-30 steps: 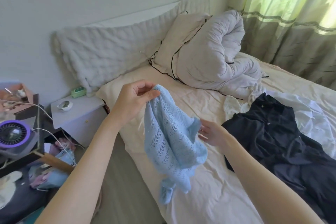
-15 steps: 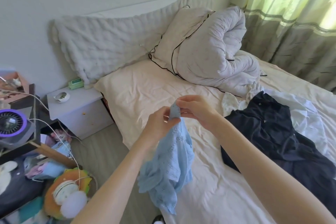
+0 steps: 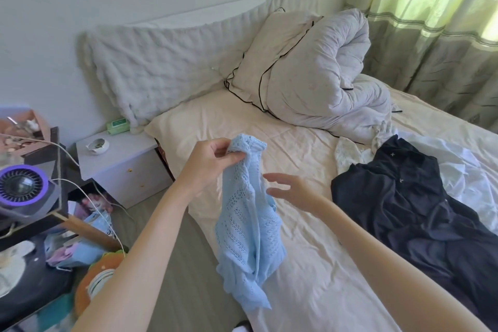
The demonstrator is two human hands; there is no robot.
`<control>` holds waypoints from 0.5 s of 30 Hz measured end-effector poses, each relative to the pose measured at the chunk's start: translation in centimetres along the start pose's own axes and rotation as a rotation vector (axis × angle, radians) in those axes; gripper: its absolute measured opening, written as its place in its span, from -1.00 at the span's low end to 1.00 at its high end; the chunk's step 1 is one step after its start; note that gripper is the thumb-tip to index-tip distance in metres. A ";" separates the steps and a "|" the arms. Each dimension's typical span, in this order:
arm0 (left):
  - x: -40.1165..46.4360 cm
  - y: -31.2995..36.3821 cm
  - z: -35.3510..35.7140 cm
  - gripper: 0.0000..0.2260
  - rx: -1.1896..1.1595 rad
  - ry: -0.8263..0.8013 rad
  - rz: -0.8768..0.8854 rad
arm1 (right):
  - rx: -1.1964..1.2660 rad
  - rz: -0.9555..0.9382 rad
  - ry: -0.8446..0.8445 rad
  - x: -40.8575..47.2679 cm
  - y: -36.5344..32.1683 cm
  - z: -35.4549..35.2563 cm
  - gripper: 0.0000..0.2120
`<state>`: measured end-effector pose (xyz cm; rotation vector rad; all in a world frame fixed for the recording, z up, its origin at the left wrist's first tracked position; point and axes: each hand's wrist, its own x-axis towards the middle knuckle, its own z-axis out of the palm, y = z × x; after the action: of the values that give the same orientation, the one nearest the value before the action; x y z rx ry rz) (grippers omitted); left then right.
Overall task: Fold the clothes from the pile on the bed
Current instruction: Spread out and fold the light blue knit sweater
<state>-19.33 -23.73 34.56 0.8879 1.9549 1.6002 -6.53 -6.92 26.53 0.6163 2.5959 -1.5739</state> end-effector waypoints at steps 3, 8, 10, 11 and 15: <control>0.0 1.0 -1.0 -0.90 -0.124 0.018 0.013 | -0.129 0.009 -0.049 1.5 -0.1 0.7 -0.67; -0.2 1.9 -3.2 -0.87 -0.267 -0.015 0.034 | -0.005 -0.005 -0.037 3.0 -1.2 1.0 -0.53; -0.4 2.1 -3.8 -0.86 -0.218 -0.041 0.050 | 0.095 -0.072 -0.098 3.3 -2.2 1.0 -0.60; -0.4 2.3 -3.9 -0.87 -0.177 -0.041 0.064 | 0.133 -0.099 -0.126 3.6 -2.7 1.1 -0.71; -0.5 2.5 -4.6 -0.86 -0.016 0.006 0.104 | 0.168 -0.101 -0.052 4.5 -4.5 1.8 -0.92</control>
<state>-21.75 -26.91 37.99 0.9945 1.9259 1.6755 -12.59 -8.90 28.39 0.4532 2.5123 -1.8259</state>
